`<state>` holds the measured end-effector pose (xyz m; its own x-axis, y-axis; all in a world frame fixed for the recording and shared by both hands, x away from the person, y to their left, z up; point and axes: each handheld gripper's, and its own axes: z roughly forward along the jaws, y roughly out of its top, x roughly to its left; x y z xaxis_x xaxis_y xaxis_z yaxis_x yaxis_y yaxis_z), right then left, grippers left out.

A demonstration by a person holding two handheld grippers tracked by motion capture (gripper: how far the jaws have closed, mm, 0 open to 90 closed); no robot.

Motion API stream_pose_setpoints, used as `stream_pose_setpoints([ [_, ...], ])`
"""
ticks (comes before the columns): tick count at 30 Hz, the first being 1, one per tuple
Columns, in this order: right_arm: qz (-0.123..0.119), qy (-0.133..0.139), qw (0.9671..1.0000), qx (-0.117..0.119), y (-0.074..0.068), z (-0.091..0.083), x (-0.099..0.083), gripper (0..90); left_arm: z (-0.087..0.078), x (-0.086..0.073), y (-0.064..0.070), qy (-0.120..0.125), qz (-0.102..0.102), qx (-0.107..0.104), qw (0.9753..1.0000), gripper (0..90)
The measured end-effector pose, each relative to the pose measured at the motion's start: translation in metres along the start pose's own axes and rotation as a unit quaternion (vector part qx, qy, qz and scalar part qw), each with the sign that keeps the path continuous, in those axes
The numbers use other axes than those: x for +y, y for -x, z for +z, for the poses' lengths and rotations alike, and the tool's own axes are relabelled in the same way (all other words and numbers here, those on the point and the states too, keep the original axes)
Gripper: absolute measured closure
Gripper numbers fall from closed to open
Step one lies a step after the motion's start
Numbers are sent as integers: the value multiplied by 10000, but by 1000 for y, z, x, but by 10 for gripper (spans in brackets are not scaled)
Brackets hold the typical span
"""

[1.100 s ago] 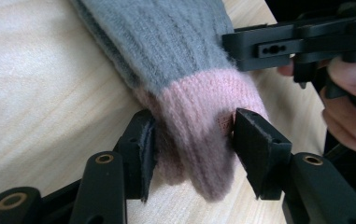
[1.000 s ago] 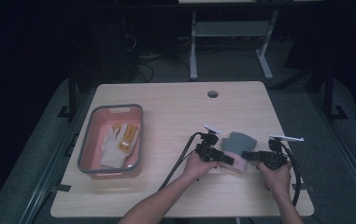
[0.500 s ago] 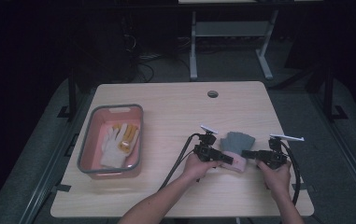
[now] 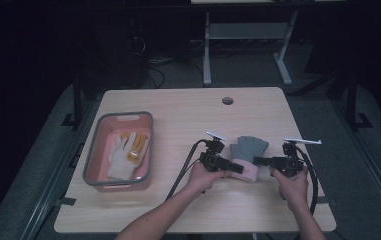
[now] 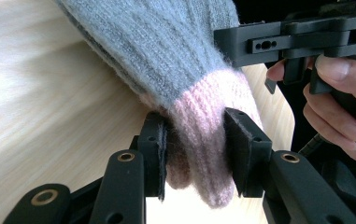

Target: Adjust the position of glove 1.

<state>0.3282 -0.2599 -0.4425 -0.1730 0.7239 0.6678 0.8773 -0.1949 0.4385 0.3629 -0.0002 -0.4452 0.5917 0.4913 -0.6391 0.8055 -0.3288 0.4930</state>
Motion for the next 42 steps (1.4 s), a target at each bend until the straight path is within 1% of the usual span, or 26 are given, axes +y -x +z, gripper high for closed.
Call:
stream_pose_setpoints([
  [3,-111,-43,9999,40,-8,3,3,789,-10,-2,-1,38,14,14,10000,613],
  [7,-197,-76,9997,106,-17,8,4,789,-21,-4,-2,101,47,85,9999,613],
  [11,-264,-113,9995,130,-25,12,7,789,-30,-5,-3,156,69,124,9998,614],
  [14,-292,-144,9994,138,-32,14,9,789,-36,-5,-3,171,34,138,9998,614],
  [17,-311,-137,9992,211,-34,15,11,789,-40,-6,-3,195,57,163,9997,614],
  [21,-386,-180,9989,203,-38,18,12,789,-45,-6,-5,212,43,166,9996,614],
  [24,-414,-182,9987,240,-42,19,13,788,-49,-7,-7,215,7,112,9997,614],
  [28,-476,-215,9983,277,-48,21,15,789,-55,-7,-7,227,28,141,9996,614],
  [31,-503,-222,9980,323,-51,23,17,788,-60,-7,-8,265,14,148,9995,614],
  [34,-488,-253,9978,379,-53,25,17,788,-64,-8,-9,237,37,156,9996,614],
  [42,-580,-311,9969,419,-65,31,23,788,-77,-8,-12,341,5,181,9993,615],
])
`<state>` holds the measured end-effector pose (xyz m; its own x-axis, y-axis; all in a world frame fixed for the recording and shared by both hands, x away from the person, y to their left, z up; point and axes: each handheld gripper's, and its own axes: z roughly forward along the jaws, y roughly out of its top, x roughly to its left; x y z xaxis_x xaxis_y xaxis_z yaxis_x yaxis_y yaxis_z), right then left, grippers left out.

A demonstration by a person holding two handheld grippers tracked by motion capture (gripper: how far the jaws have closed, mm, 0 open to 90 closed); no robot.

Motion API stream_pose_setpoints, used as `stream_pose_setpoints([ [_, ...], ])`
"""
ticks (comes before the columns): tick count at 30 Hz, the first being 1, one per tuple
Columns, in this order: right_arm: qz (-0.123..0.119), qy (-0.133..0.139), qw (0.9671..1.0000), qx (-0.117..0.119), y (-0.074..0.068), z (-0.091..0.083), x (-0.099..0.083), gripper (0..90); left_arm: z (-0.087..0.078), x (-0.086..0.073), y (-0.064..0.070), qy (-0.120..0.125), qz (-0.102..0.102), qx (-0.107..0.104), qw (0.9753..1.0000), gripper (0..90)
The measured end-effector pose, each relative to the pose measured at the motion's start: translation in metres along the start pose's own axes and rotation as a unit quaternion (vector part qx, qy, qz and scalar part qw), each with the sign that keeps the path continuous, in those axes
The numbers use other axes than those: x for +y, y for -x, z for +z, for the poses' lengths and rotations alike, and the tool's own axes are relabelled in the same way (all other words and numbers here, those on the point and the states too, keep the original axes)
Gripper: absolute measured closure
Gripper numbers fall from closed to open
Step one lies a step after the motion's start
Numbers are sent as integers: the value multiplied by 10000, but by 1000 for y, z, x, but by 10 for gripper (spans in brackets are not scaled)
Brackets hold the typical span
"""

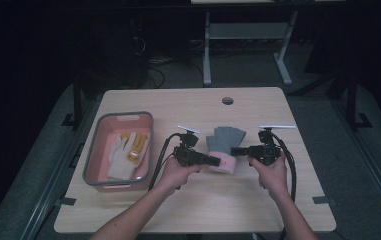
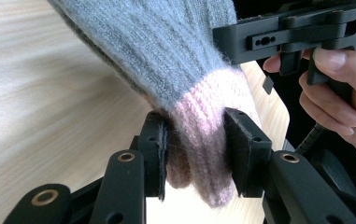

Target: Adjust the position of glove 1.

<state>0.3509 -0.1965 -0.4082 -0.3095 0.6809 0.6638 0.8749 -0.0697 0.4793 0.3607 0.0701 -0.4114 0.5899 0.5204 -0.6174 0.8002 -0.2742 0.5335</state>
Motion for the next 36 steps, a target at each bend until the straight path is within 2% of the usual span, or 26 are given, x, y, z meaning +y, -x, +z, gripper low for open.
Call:
stream_pose_setpoints([
  [7,-49,-6,10000,42,-7,6,4,788,-11,0,-2,43,22,65,10000,616],
  [23,-247,-95,9996,112,-33,18,17,788,-42,-1,-6,189,39,154,9997,616],
  [36,-483,-200,9985,188,-62,35,30,789,-74,-2,-14,356,60,262,9990,617],
])
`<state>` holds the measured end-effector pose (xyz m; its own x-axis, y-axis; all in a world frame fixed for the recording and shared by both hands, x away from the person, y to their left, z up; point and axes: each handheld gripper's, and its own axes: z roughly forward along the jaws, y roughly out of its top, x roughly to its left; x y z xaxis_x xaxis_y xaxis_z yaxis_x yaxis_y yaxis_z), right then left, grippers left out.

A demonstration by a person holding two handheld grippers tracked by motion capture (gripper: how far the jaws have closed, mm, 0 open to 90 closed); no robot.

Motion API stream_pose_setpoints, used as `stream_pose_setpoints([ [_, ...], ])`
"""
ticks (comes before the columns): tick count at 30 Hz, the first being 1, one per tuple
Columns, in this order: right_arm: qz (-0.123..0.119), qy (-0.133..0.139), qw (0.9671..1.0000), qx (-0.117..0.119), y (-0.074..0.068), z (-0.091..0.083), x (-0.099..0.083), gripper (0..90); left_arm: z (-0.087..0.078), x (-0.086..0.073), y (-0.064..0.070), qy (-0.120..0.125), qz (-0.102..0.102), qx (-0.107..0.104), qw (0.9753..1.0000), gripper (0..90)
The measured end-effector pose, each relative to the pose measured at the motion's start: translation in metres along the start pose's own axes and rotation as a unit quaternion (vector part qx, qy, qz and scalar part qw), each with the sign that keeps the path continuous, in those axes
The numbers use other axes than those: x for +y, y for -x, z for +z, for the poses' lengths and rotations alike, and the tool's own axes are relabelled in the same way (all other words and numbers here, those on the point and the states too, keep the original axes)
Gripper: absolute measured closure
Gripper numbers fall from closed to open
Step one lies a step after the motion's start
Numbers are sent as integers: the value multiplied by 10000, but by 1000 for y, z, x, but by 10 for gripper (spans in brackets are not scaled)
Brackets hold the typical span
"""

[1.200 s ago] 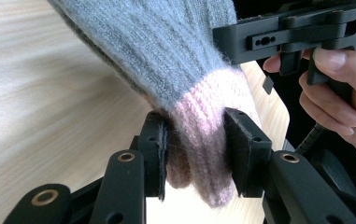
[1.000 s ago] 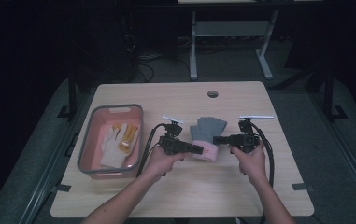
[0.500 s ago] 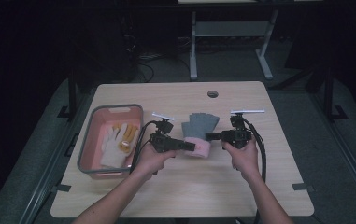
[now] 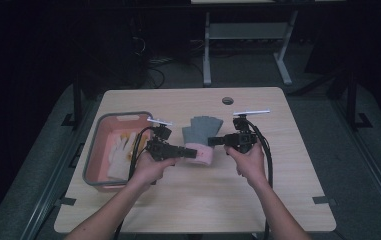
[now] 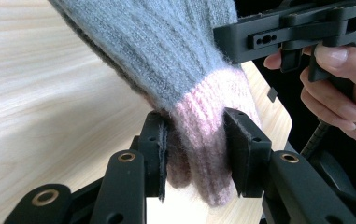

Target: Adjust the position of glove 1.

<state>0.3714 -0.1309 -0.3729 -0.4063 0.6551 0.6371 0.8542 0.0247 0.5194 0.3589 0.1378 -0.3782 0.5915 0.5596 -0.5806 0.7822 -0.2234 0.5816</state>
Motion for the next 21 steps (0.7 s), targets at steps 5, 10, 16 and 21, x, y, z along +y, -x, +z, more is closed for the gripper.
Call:
stream_pose_setpoints([
  [5,-84,-31,10000,12,-9,5,6,789,-10,0,-1,59,3,50,10000,616],
  [10,-125,-46,9999,49,-16,9,10,788,-18,0,-3,126,-11,114,9999,616],
  [16,-201,-92,9997,43,-23,14,15,789,-26,-1,-4,184,-39,143,9997,616],
  [21,-263,-135,9995,64,-30,19,18,789,-34,-1,-7,171,-52,178,9997,616],
])
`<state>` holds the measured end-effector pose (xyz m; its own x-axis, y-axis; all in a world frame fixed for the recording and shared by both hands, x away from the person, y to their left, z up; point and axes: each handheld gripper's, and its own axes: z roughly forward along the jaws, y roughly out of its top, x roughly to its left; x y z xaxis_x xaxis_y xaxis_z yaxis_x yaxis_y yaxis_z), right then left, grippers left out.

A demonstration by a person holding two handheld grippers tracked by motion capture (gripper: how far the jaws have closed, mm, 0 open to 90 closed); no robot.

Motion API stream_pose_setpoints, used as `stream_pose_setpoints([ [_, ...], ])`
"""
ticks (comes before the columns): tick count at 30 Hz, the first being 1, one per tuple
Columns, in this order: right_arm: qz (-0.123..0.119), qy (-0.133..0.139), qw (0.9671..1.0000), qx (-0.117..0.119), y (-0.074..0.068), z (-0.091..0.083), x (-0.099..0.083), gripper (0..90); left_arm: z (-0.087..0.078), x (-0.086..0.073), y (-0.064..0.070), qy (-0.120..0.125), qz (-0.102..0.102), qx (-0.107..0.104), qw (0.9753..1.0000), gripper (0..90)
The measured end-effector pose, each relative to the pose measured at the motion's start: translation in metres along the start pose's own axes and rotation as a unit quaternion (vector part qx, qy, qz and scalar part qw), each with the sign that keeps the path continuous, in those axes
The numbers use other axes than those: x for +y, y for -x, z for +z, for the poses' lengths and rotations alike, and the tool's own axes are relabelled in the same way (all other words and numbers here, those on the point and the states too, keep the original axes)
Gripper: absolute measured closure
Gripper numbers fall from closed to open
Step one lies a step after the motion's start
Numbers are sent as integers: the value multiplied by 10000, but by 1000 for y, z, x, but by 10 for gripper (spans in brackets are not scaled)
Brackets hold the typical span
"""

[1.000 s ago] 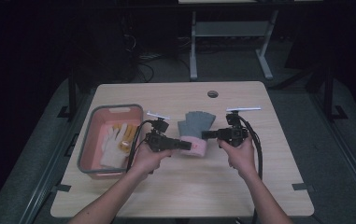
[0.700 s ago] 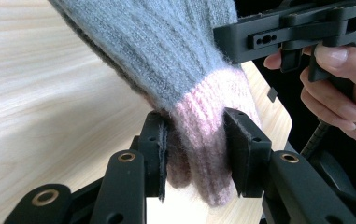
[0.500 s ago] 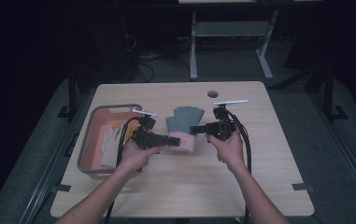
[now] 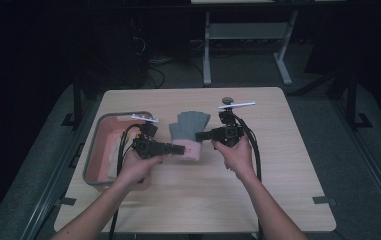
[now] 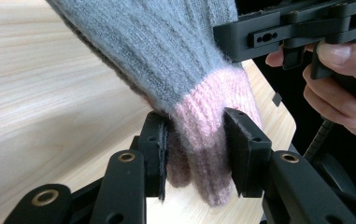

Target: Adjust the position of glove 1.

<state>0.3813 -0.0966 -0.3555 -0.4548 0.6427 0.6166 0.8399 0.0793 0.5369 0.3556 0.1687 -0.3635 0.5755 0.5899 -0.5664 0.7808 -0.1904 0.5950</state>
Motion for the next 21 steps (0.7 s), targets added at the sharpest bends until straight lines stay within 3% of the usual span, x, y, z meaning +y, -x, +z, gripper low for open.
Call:
stream_pose_setpoints([
  [21,-240,-138,9995,131,-31,24,17,788,-39,-4,-12,150,-20,181,9997,617],
])
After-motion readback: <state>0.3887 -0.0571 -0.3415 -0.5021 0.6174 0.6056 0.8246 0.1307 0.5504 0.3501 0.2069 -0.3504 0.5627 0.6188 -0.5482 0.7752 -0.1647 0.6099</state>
